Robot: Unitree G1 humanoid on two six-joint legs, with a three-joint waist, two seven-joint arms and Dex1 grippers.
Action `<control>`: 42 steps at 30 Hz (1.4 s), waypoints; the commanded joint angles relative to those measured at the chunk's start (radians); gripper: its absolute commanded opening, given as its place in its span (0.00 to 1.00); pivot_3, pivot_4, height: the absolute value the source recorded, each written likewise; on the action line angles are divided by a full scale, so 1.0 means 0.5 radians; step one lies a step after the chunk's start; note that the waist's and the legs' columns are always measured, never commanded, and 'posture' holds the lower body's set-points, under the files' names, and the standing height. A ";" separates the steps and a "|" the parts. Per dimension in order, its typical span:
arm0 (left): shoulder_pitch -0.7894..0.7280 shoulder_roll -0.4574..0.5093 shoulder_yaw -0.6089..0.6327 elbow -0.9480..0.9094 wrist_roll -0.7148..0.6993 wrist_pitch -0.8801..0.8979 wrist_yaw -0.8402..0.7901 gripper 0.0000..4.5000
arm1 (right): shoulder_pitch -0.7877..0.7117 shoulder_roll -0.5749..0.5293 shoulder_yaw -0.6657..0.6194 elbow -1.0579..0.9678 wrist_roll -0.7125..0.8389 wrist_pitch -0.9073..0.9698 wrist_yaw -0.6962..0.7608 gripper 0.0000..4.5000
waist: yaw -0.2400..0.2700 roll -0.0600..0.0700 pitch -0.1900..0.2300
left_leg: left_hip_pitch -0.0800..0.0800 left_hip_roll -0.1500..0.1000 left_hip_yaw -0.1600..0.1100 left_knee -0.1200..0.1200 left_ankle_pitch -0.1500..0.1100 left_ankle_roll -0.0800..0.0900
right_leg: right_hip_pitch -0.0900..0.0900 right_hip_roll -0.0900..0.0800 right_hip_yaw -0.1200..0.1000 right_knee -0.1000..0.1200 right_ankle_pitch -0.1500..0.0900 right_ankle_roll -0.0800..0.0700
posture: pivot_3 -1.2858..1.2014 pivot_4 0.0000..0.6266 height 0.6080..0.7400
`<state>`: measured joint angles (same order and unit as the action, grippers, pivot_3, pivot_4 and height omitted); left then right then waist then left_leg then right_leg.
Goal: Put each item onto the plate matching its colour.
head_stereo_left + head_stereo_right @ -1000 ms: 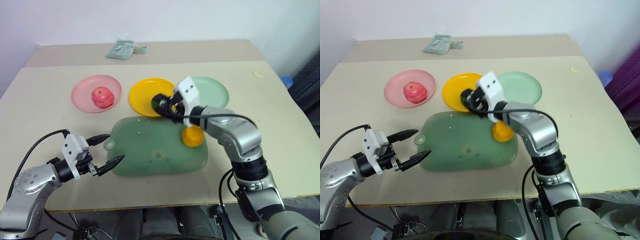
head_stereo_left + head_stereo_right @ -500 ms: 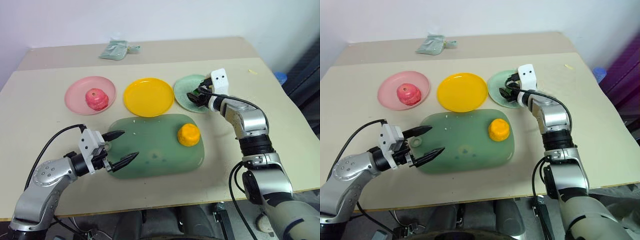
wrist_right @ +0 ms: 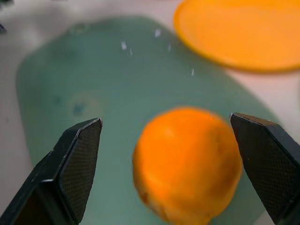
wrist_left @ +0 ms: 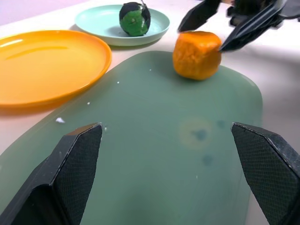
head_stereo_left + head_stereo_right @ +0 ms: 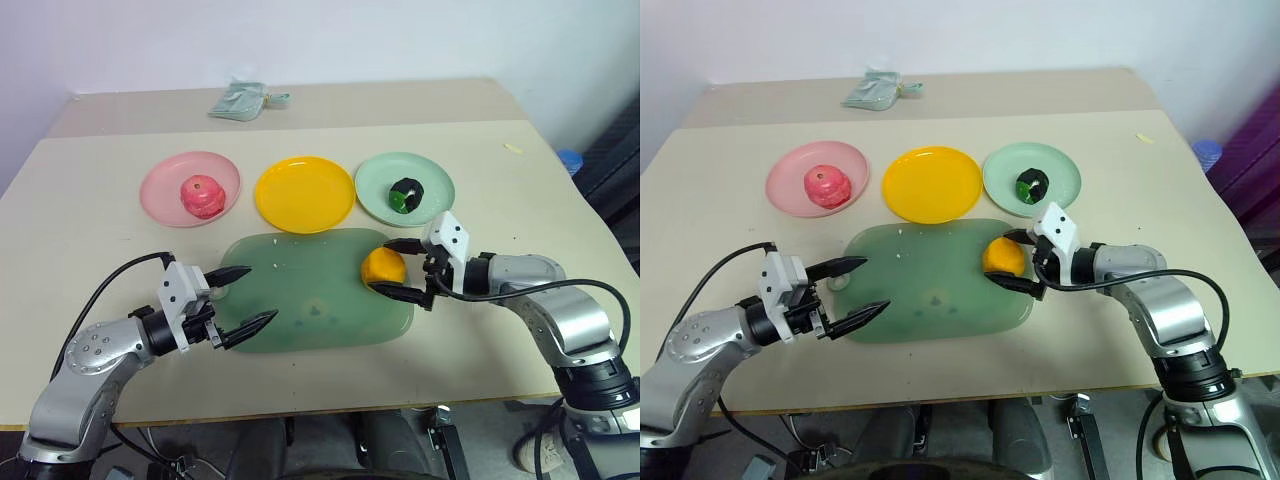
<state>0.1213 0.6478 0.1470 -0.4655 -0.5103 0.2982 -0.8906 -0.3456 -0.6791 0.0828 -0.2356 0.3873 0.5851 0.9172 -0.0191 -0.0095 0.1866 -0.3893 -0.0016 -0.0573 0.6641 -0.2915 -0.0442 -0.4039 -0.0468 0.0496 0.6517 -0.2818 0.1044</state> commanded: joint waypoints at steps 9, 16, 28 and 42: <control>0.130 -0.001 0.083 0.070 0.053 -0.178 -0.017 1.00 | -0.204 0.174 0.064 0.031 -0.150 -0.075 -0.195 0.61 | 0.005 0.001 0.000 | -0.002 0.000 0.000 0.000 0.000 0.000 | -0.001 -0.002 0.000 -0.001 0.000 0.000 | 0.52 0.24 1.00; 0.123 -0.070 0.237 0.121 0.041 -0.188 0.155 1.00 | -0.790 0.646 0.162 0.522 -0.293 -0.048 -0.521 0.61 | -0.014 0.001 0.001 | -0.002 0.001 0.000 -0.001 0.001 -0.001 | -0.005 0.000 0.000 0.001 0.000 0.000 | 0.52 0.24 1.00; 0.290 -0.166 0.463 -0.123 0.026 -0.051 0.546 1.00 | -1.227 0.954 0.058 1.482 -0.483 -0.654 -0.696 0.99 | 0.004 0.001 0.001 | -0.009 -0.003 0.001 -0.002 0.002 -0.003 | -0.011 -0.010 0.000 0.002 0.001 0.000 | 0.52 0.24 1.00; 0.520 -0.146 0.910 0.057 0.137 -0.079 0.666 1.00 | 0.022 -0.117 -0.480 0.535 0.037 -0.409 0.196 0.99 | -0.009 0.001 0.001 | -0.002 0.001 0.003 -0.002 0.000 -0.001 | -0.002 0.000 0.000 -0.002 0.000 0.000 | 0.52 0.24 1.00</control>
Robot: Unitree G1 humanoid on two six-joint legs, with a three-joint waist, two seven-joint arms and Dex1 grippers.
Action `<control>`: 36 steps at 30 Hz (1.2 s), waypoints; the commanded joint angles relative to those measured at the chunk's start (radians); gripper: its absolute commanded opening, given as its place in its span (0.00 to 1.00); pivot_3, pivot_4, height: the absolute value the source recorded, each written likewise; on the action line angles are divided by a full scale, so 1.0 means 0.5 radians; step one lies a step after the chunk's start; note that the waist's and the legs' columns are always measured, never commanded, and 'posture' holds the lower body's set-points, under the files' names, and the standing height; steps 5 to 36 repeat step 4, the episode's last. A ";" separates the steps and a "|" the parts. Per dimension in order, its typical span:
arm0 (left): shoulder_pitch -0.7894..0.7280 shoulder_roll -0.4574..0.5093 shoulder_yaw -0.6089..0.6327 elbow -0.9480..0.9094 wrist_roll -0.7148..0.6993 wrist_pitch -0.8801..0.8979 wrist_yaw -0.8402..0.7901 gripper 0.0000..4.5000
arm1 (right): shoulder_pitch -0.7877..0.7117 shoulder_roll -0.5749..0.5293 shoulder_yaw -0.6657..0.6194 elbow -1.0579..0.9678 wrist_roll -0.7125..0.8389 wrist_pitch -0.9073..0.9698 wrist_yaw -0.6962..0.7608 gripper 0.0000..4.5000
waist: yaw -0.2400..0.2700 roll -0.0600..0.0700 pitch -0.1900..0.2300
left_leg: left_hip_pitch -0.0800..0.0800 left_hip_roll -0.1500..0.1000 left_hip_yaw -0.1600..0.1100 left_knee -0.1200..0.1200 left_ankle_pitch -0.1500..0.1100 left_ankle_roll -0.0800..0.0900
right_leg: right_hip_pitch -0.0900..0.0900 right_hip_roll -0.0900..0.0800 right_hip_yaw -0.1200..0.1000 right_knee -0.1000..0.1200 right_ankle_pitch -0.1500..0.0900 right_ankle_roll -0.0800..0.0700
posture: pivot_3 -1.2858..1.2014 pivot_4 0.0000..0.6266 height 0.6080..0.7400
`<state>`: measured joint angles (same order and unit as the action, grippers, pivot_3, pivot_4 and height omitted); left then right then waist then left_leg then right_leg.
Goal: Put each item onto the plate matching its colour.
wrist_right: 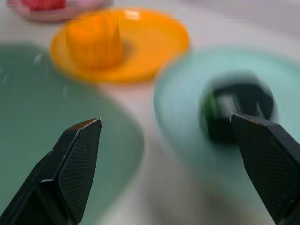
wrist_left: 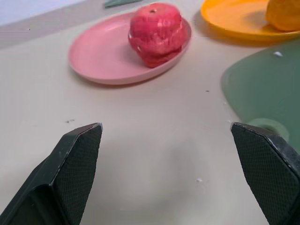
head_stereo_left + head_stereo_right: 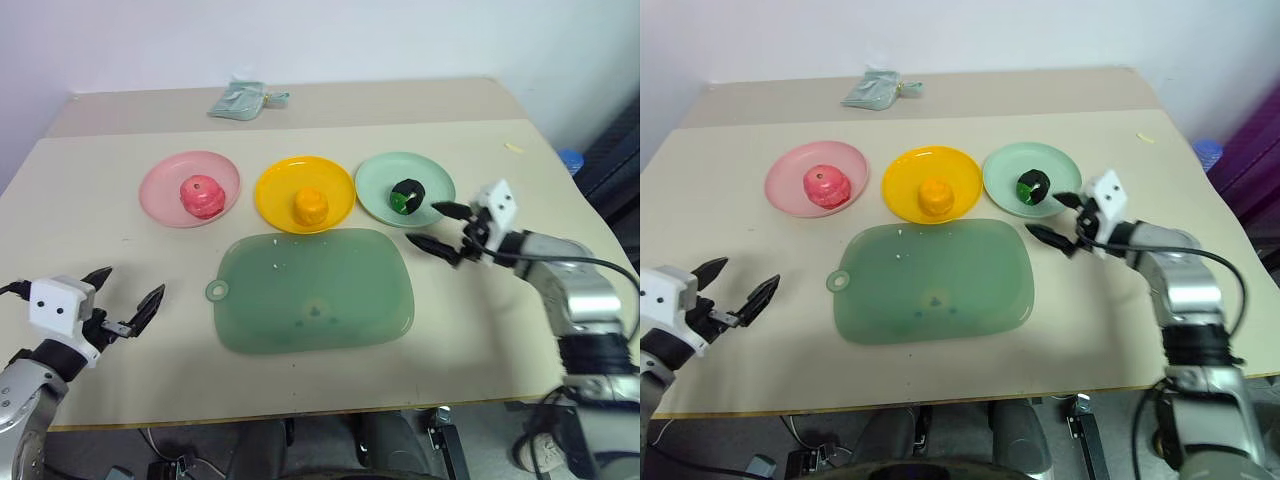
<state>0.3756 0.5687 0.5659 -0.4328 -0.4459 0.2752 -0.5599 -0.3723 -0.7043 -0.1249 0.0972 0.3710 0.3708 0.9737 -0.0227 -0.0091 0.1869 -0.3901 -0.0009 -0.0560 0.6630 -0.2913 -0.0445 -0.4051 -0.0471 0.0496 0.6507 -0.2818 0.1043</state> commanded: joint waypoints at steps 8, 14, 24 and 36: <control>-0.005 -0.014 0.048 -0.036 -0.006 -0.010 0.027 1.00 | 0.072 -0.067 -0.059 -0.060 0.031 0.001 0.046 0.99 | -0.003 0.000 0.000 | 0.001 0.000 0.002 0.000 0.000 0.000 | 0.000 -0.001 0.002 0.001 0.000 0.000 | 0.52 0.24 1.00; -0.005 -0.014 0.048 -0.036 -0.006 -0.010 0.027 1.00 | 0.072 -0.067 -0.059 -0.060 0.031 0.001 0.046 0.99 | -0.003 0.000 0.000 | 0.001 0.000 0.002 0.000 0.000 0.000 | 0.000 -0.001 0.002 0.001 0.000 0.000 | 0.52 0.24 1.00; -0.005 -0.014 0.048 -0.036 -0.006 -0.010 0.027 1.00 | 0.072 -0.067 -0.059 -0.060 0.031 0.001 0.046 0.99 | -0.003 0.000 0.000 | 0.001 0.000 0.002 0.000 0.000 0.000 | 0.000 -0.001 0.002 0.001 0.000 0.000 | 0.52 0.24 1.00; -0.005 -0.014 0.048 -0.036 -0.006 -0.010 0.027 1.00 | 0.072 -0.067 -0.059 -0.060 0.031 0.001 0.046 0.99 | -0.003 0.000 0.000 | 0.001 0.000 0.002 0.000 0.000 0.000 | 0.000 -0.001 0.002 0.001 0.000 0.000 | 0.52 0.24 1.00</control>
